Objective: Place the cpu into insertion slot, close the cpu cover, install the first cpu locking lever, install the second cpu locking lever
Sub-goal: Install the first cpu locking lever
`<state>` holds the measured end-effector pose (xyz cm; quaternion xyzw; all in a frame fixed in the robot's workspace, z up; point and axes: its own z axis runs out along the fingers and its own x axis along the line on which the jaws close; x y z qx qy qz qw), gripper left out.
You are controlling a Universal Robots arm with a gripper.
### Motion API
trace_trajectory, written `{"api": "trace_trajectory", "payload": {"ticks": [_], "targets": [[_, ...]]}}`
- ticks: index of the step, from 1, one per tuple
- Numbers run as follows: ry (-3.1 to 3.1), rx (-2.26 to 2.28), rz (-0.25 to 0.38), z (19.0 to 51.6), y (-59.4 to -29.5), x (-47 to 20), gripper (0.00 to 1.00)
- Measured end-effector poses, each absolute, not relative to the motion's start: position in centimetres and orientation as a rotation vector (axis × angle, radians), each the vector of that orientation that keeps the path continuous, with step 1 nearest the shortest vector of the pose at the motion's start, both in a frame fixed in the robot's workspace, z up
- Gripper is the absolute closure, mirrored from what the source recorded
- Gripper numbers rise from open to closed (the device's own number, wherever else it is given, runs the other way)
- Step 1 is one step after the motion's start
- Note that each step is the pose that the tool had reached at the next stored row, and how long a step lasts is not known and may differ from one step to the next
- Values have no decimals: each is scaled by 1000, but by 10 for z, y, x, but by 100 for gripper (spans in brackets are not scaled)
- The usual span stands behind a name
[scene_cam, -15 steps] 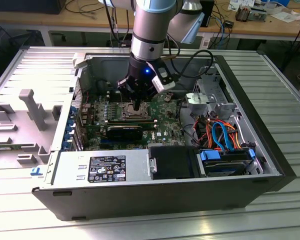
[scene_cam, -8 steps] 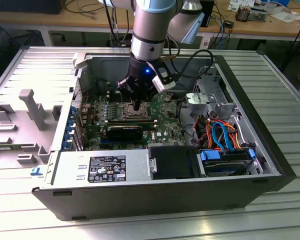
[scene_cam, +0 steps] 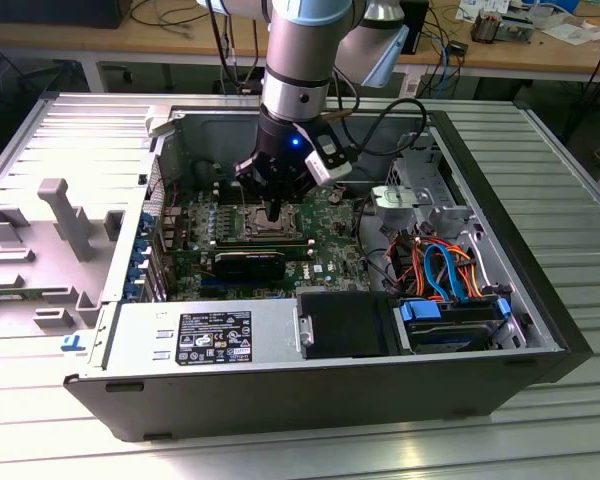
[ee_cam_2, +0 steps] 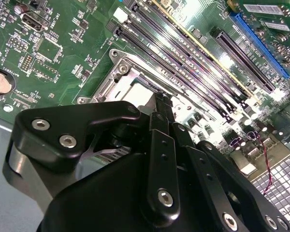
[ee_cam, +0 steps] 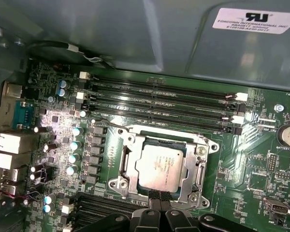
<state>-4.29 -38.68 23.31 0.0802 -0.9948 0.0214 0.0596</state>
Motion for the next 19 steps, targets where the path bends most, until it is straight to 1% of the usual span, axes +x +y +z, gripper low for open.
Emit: {"api": "trace_trajectory", "payload": {"ticks": [13,19], "targets": [[-3007,302,68,233,-387,-43,89],[-3010,296,46,233,-387,-43,89]]}}
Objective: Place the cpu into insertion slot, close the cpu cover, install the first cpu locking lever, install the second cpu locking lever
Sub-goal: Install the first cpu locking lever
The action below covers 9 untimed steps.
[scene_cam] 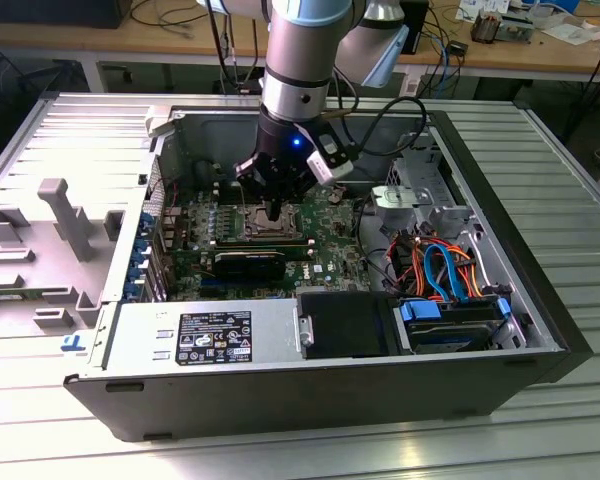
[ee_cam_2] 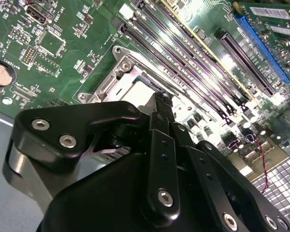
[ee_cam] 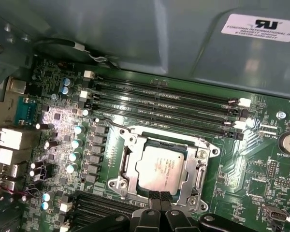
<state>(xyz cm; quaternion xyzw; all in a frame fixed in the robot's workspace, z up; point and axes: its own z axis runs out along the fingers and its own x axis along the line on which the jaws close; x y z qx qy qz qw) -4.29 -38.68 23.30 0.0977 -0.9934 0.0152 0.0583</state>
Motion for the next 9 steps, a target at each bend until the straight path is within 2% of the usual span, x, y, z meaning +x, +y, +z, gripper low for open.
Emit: {"api": "trace_trajectory", "payload": {"ticks": [9], "targets": [[-3077,299,57,232,-387,-43,89]]}}
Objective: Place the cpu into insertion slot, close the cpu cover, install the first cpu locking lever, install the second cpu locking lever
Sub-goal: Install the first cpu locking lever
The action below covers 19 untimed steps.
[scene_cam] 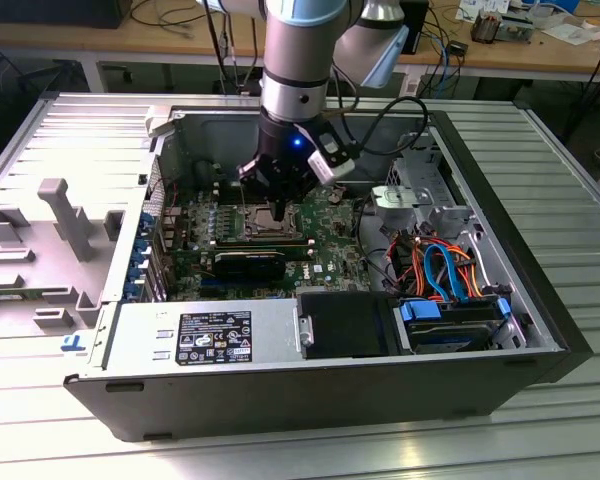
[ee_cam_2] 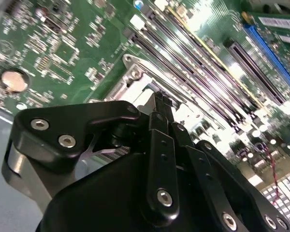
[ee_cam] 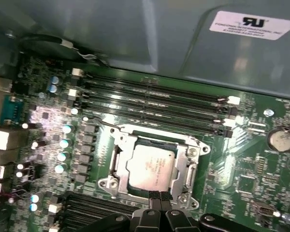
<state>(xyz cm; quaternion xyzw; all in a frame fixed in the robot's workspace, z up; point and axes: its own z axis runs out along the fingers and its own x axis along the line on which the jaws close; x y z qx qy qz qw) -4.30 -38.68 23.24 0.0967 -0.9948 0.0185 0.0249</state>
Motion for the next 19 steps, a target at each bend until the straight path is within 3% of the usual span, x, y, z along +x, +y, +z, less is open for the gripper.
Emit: {"api": "trace_trajectory", "payload": {"ticks": [7,19], "targets": [[-3152,213,70,232,-387,-43,89],[-3170,171,60,234,-376,-105,89]]}}
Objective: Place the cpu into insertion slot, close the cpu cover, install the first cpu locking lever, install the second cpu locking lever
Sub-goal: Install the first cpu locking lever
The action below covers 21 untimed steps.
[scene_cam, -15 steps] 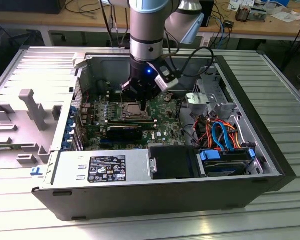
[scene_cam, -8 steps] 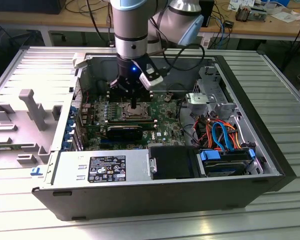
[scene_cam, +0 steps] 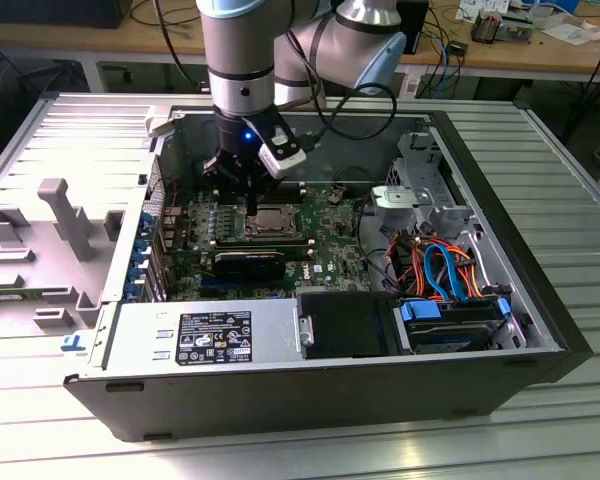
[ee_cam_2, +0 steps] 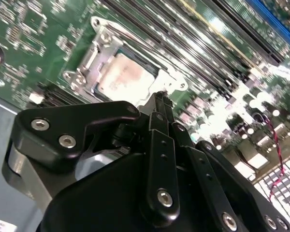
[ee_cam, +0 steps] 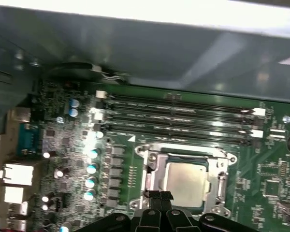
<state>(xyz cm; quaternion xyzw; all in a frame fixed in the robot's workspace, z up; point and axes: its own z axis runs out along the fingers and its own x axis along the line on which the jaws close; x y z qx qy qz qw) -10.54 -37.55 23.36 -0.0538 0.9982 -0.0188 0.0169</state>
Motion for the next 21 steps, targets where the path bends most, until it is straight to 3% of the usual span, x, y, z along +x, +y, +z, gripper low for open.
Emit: {"api": "trace_trajectory", "payload": {"ticks": [21], "targets": [[3078,-160,-60,254,-354,-131,89]]}}
